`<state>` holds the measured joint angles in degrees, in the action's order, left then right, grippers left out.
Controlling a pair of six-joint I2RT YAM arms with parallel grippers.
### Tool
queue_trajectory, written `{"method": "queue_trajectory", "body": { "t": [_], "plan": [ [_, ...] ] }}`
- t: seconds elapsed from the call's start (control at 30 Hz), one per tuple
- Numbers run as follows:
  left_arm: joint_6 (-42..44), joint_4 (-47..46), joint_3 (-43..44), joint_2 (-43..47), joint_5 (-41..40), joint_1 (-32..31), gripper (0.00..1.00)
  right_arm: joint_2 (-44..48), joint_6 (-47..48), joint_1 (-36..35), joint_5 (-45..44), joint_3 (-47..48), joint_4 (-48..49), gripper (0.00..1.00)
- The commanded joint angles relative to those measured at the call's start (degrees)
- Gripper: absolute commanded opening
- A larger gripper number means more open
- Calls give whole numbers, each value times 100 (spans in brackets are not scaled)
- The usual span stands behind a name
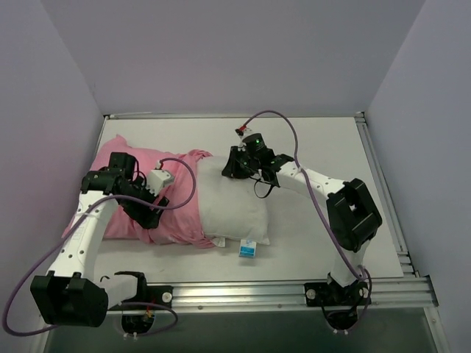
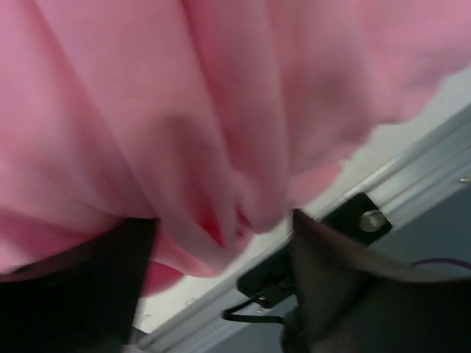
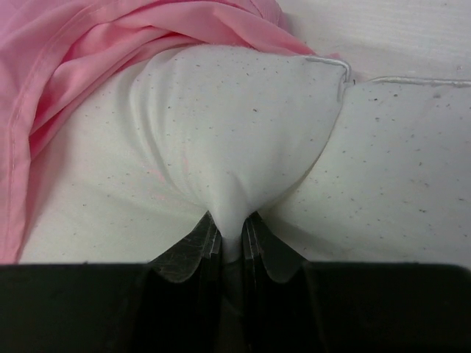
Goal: Remove the pillowcase from the pillow
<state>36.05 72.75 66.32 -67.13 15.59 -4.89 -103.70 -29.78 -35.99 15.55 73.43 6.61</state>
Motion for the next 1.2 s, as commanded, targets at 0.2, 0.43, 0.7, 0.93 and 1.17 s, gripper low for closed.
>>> {"method": "queue_trajectory", "body": {
  "t": [0.2,0.43,0.7,0.93,1.17],
  "plan": [
    [-100,-1501,-594,139,-927,496,2,464,393,891,-17,-426,-484,0],
    [1052,-1668,-481,79,-479,2763,2,491,921,1428,-78,-391,-968,0],
    [948,-2888,143,-1011,-302,3933,2,465,1273,1604,-140,-233,-1250,0],
    [44,-2026,330,-488,1192,2901,2,921,1895,903,-314,328,-1785,0],
    [-616,-2160,328,-37,1086,2325,2,1475,2511,-195,-1537,1454,-3095,53]
  ]
}}
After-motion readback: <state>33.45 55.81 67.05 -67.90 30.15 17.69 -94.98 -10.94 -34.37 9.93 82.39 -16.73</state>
